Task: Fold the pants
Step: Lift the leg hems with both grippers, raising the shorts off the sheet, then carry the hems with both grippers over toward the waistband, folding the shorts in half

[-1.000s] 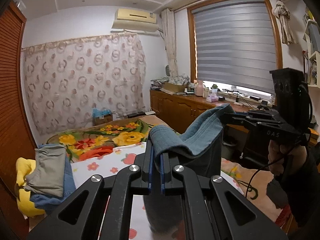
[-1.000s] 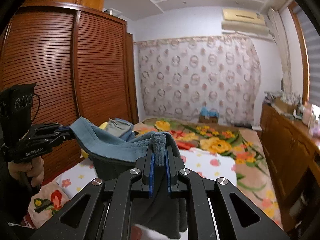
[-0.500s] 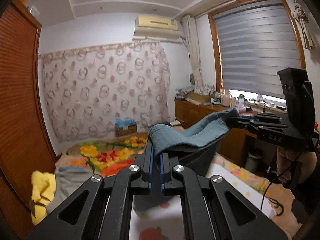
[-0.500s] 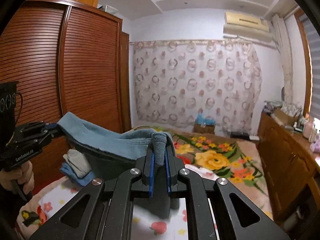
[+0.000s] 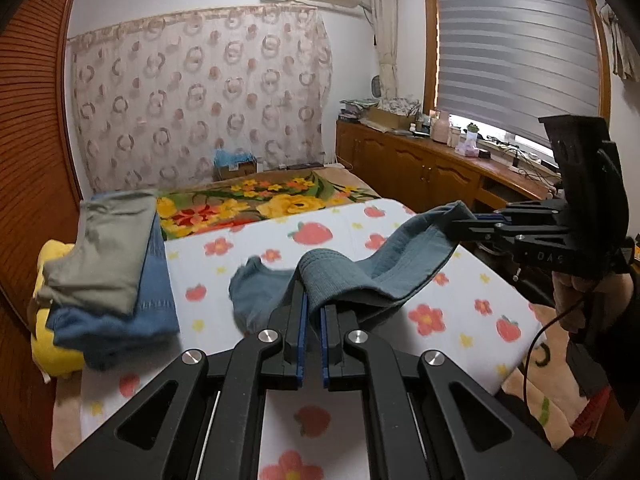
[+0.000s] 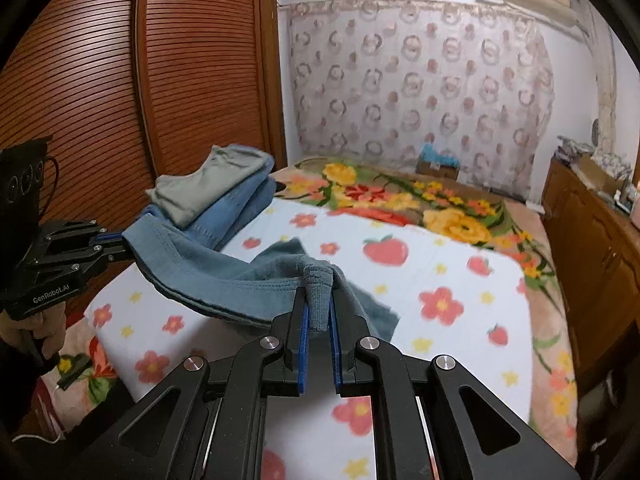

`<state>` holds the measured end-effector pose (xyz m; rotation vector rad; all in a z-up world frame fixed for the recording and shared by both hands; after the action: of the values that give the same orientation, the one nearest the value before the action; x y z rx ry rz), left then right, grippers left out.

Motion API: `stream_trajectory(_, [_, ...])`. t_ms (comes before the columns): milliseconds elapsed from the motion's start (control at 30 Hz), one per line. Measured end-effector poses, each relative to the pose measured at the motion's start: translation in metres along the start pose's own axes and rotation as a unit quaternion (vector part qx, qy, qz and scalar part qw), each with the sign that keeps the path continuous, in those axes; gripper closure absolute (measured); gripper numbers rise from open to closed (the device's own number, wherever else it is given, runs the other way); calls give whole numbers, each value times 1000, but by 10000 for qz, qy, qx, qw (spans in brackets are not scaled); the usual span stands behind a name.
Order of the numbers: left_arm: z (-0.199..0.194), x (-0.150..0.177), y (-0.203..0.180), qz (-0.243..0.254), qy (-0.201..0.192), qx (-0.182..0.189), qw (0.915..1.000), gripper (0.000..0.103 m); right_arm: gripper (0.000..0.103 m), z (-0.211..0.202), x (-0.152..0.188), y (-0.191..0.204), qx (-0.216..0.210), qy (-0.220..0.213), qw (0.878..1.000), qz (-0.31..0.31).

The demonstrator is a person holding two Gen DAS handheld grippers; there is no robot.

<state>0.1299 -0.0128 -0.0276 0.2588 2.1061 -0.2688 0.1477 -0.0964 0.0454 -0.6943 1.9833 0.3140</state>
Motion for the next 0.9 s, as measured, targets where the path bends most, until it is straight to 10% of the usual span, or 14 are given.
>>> stream_trajectory(900, [-9, 57, -9, -220, 296, 200, 9991, 97, 94, -14, 56, 0, -173, 354, 9987, 319])
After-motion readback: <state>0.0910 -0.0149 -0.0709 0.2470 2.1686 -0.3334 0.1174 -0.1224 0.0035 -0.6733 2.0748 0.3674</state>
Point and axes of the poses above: each gripper's, at about its wrist camera, not at the fingertips, and z roughly the way its jaws point, y to its left, x to its underside, the point moved 6 cm from there along z, roughly the way its jaws point, and after that the axes turned 4 degrees about -z, right-handed, at the moved point
